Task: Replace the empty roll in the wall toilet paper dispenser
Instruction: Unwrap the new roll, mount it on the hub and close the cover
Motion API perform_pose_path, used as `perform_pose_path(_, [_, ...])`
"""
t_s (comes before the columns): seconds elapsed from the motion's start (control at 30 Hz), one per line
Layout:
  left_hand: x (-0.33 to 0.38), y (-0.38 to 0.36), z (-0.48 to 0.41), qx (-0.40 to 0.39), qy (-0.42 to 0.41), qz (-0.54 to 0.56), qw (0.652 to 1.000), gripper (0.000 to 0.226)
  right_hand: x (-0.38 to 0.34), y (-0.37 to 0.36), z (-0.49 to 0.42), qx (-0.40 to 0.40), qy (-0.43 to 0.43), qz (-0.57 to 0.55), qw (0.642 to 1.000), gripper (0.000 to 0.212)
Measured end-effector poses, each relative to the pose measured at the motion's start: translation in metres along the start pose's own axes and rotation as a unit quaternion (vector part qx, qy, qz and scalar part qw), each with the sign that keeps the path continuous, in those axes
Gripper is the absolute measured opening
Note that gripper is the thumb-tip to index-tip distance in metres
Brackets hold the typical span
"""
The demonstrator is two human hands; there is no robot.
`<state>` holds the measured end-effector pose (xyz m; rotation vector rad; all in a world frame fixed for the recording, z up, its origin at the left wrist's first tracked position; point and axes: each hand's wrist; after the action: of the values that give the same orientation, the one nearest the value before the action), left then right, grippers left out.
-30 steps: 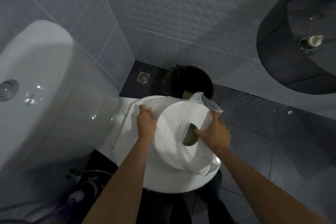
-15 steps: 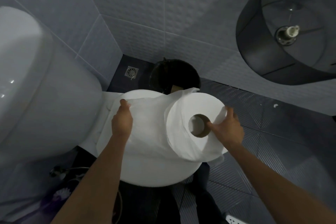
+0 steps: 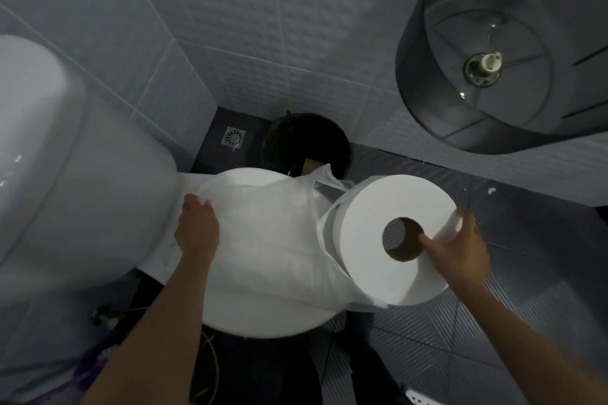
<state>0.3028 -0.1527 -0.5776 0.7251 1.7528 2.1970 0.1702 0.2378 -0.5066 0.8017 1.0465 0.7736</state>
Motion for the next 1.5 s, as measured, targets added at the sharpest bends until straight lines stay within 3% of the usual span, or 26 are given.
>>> perform_pose_path(0.1, [0.03, 0.009, 0.023, 0.025, 0.038, 0.031, 0.998, 0.057, 0.004, 0.013, 0.01, 0.011, 0.004, -0.032, 0.999, 0.087])
perform_pose_path(0.2, [0.075, 0.032, 0.065, 0.037, -0.057, 0.121, 0.99, 0.055, 0.001, 0.033, 0.027, 0.021, 0.013, -0.061, 0.998, 0.085])
perform_pose_path(0.27, [0.109, 0.053, 0.096, -0.06, -0.116, 0.234, 0.963, 0.051, -0.005, 0.05, 0.038, 0.03, 0.019, -0.073, 0.997, 0.084])
perform_pose_path(0.37, [0.154, 0.084, 0.129, -0.251, -0.159, 0.344, 0.891, 0.054, -0.016, 0.077, 0.053, 0.044, 0.035, -0.097, 0.994, 0.083])
perform_pose_path(0.47, [0.182, 0.115, 0.144, -0.371, -0.122, 0.368, 0.844, 0.059, -0.024, 0.108, 0.07, 0.058, 0.048, -0.114, 0.991, 0.084])
perform_pose_path(0.53, [0.195, 0.137, 0.149, -0.391, -0.122, 0.345, 0.844, 0.06, -0.028, 0.131, 0.083, 0.076, 0.052, -0.126, 0.988, 0.086])
perform_pose_path(0.7, [0.212, 0.192, 0.159, -0.342, -0.184, 0.354, 0.851, 0.026, -0.036, 0.176, 0.115, 0.133, 0.065, -0.155, 0.977, 0.09])
perform_pose_path(0.8, [0.222, 0.227, 0.161, -0.291, -0.218, 0.388, 0.847, 0.021, -0.043, 0.202, 0.126, 0.172, 0.082, -0.182, 0.965, 0.088])
perform_pose_path(0.93, [0.25, 0.286, 0.16, -0.262, -0.257, 0.449, 0.815, 0.027, -0.068, 0.246, 0.129, 0.234, 0.114, -0.211, 0.942, 0.086])
perform_pose_path(1.2, [0.315, 0.385, 0.144, -0.232, -0.356, 0.464, 0.777, 0.032, -0.121, 0.316, 0.113, 0.309, 0.142, -0.255, 0.905, 0.087])
perform_pose_path(1.33, [0.339, 0.425, 0.142, -0.237, -0.376, 0.5, 0.743, 0.019, -0.137, 0.34, 0.106, 0.342, 0.152, -0.281, 0.884, 0.085])
perform_pose_path(1.4, [0.346, 0.431, 0.142, -0.252, -0.371, 0.499, 0.741, 0.014, -0.143, 0.349, 0.101, 0.359, 0.149, -0.293, 0.873, 0.084])
perform_pose_path(1.5, [0.353, 0.425, 0.142, -0.265, -0.354, 0.483, 0.756, 0.032, -0.151, 0.356, 0.088, 0.373, 0.136, -0.322, 0.859, 0.082])
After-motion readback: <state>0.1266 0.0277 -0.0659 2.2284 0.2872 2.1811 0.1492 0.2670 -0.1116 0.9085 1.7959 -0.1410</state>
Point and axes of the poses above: each hand's wrist, its own z-axis away from the middle knuckle, its own y-axis out of the back of the hand, x = y × z, and after that the axes turned 4 degrees about x, right-handed
